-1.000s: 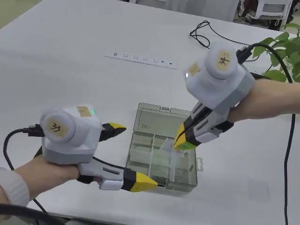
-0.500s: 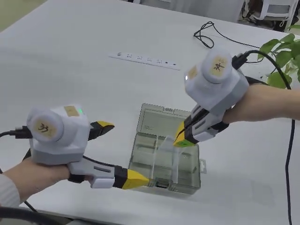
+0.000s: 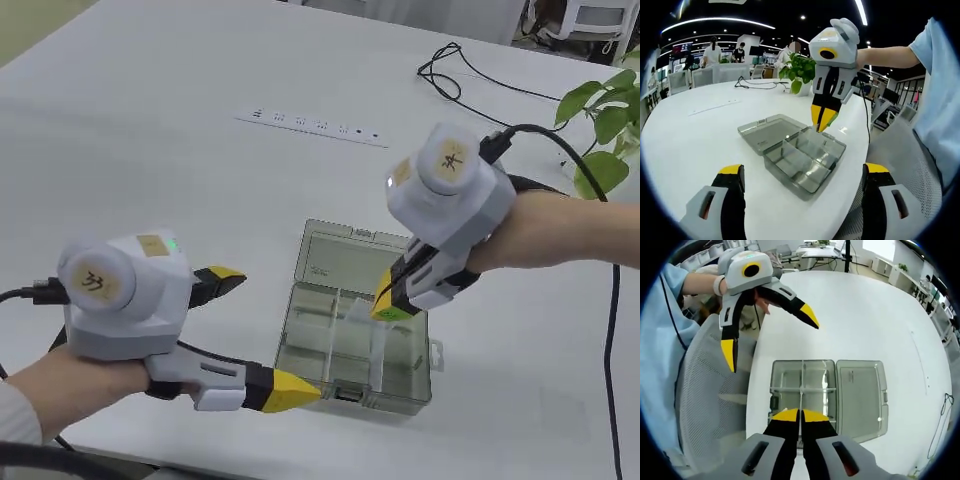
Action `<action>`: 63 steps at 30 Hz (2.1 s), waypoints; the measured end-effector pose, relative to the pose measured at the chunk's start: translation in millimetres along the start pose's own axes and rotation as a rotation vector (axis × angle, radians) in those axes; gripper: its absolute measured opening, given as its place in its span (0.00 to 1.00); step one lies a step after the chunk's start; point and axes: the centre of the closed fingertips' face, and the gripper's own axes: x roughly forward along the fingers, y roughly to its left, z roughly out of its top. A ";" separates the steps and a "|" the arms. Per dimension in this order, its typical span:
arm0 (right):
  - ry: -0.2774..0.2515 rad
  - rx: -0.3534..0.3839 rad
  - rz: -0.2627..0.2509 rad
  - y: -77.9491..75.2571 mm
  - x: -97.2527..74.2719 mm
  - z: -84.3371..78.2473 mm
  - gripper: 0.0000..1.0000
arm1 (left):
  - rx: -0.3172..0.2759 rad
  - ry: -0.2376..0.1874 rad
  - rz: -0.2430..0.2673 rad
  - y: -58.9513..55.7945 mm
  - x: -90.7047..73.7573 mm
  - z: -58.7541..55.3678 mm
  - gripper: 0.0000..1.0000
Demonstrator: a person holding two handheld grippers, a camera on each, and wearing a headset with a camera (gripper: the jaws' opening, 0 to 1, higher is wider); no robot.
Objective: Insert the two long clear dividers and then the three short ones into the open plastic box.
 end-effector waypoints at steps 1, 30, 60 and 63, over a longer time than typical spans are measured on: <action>0.000 -0.001 0.000 0.3 0.5 0.1 0.02 | -0.002 -0.001 -0.001 0.0 0.2 0.2 1.00; 0.051 -0.025 -0.038 -1.6 35.6 -4.1 0.02 | -0.007 0.004 -0.006 -0.8 -0.8 -2.9 0.97; 0.107 -0.022 -0.062 -4.1 55.3 -14.4 0.02 | 0.003 -0.001 -0.022 -3.5 2.5 2.4 0.95; 0.106 -0.024 -0.065 -4.1 55.6 -14.4 0.02 | 0.004 0.000 -0.020 -2.9 1.9 2.8 0.95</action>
